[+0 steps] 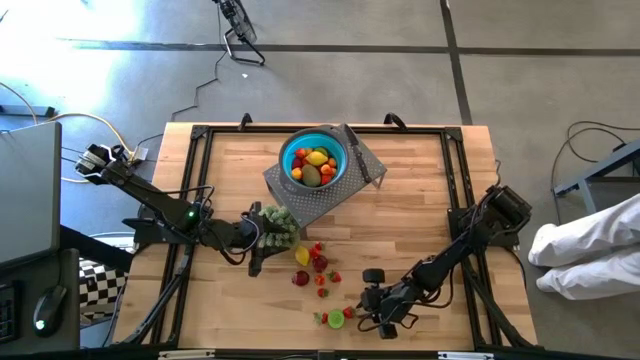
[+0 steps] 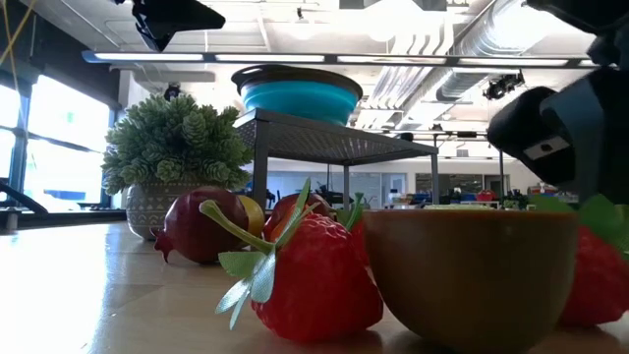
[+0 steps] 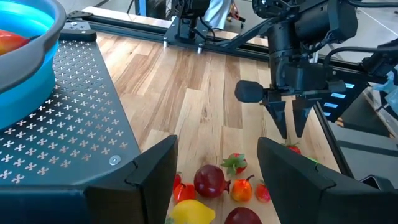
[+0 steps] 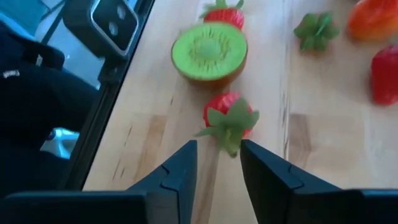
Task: Pick & Place Fruit
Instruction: Put the strawberry into the blue strainer bowl on the shelf
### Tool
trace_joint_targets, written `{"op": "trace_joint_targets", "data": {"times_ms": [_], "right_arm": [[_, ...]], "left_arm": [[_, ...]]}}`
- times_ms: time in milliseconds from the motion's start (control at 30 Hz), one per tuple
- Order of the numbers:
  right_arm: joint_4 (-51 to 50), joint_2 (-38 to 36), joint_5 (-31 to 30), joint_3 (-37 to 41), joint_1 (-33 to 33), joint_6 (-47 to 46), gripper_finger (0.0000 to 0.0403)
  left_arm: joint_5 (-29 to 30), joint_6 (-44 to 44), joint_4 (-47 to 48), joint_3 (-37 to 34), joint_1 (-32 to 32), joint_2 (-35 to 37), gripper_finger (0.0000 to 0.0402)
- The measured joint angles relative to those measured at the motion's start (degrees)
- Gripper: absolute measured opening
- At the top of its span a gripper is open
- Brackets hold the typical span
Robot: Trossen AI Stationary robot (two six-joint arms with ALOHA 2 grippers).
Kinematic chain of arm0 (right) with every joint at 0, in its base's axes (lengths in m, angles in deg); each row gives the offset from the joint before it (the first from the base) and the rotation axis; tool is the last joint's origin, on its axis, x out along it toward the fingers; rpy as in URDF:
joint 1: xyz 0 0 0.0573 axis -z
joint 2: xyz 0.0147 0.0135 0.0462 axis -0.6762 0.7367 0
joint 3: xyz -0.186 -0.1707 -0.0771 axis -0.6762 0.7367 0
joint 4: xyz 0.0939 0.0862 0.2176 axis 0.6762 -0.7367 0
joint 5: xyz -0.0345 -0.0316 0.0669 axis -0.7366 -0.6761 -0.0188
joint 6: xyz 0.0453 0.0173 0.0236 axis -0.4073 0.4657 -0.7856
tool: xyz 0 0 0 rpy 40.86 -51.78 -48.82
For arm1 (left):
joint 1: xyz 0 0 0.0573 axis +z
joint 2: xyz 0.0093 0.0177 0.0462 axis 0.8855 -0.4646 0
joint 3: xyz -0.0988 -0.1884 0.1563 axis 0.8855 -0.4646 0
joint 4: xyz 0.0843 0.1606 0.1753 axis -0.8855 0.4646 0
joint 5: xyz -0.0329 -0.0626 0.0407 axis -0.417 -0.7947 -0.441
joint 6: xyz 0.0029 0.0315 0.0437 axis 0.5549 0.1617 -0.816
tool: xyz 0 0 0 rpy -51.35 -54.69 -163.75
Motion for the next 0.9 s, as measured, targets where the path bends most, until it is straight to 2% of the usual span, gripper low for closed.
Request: {"op": "trace_joint_targets", "data": {"times_ms": [567, 900], "right_arm": [[-0.51, 0.0, -0.18, 0.0, 0.0, 0.02, 0.0111], [-0.52, 0.0, -0.2, 0.0, 0.0, 0.04, 0.0045]], "left_arm": [[0.01, 1.38, 1.25, 0.0, 0.0, 0.0, 0.0218], [0.01, 1.38, 1.25, 0.0, -0.01, 0.0, 0.0218]]}}
